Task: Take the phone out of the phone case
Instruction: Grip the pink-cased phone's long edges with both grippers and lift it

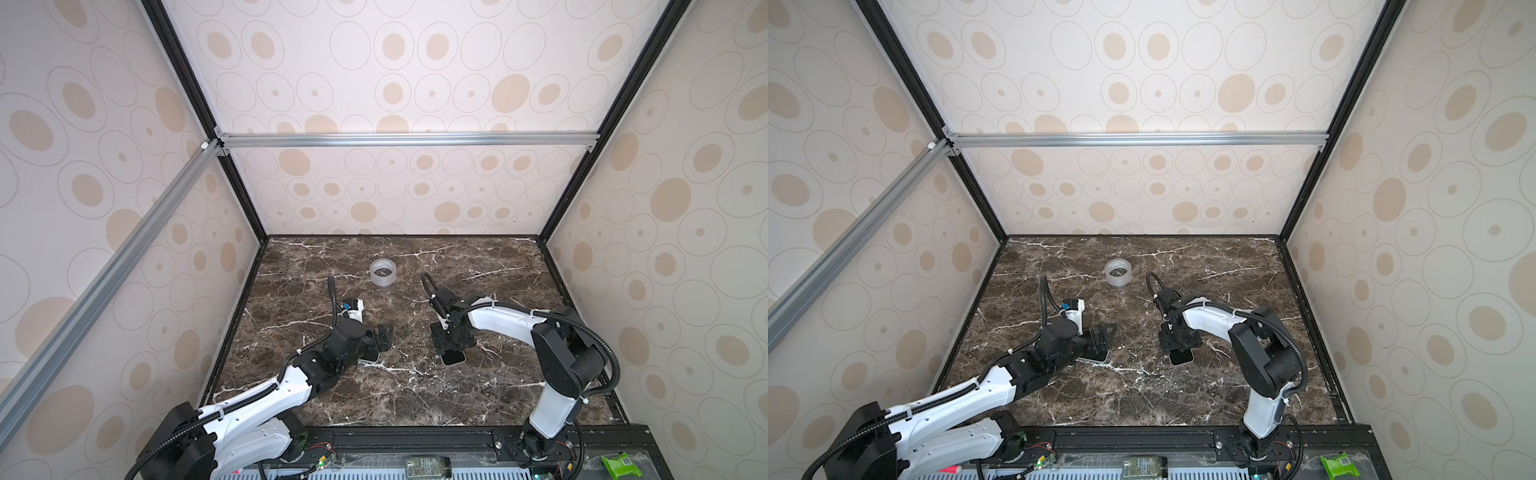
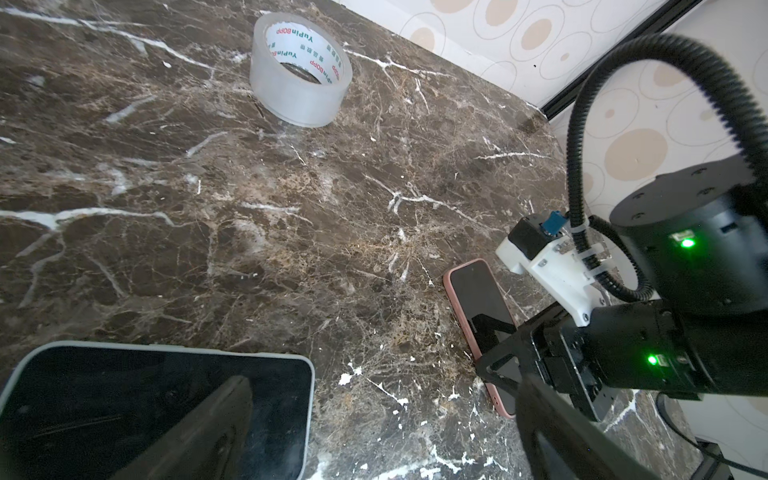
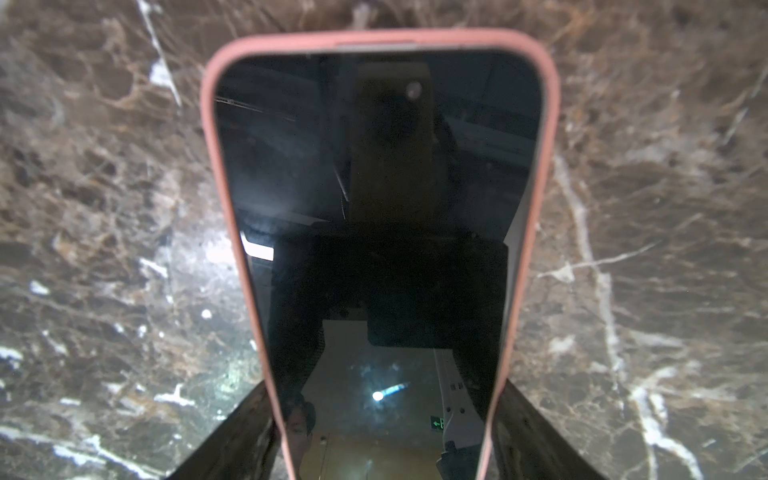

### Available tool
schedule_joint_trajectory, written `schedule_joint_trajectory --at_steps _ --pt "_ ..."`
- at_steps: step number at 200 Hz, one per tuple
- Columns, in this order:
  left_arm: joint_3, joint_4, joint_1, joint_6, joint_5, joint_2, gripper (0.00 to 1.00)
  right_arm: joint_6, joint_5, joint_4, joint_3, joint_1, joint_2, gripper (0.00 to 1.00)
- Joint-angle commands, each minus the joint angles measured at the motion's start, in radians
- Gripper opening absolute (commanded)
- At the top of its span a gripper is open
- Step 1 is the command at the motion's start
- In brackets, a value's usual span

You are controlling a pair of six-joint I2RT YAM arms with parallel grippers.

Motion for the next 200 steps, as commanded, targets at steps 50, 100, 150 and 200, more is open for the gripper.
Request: schedule_joint_trajectory --at_steps 50,100,150,200 --pt "0.046 0.275 0.001 -0.172 0.188 0.158 0.99 0.072 -0.147 0.161 -0.151 0.007 -0.227 0.75" --pt "0.043 0.463 -0.009 -0.259 0.301 0.291 0.97 0.158 -0.285 0.377 -0.271 0.007 -0.347 0.74" --pt "0.068 0.493 -0.023 -0.265 0.356 0.358 0.79 0.156 -0.368 0.51 -0.329 0.006 -0.438 0.74" --pt "0.118 0.501 -0.051 -0.249 0.399 0.398 0.69 0.156 -0.413 0.528 -0.316 0.018 -0.449 0.74"
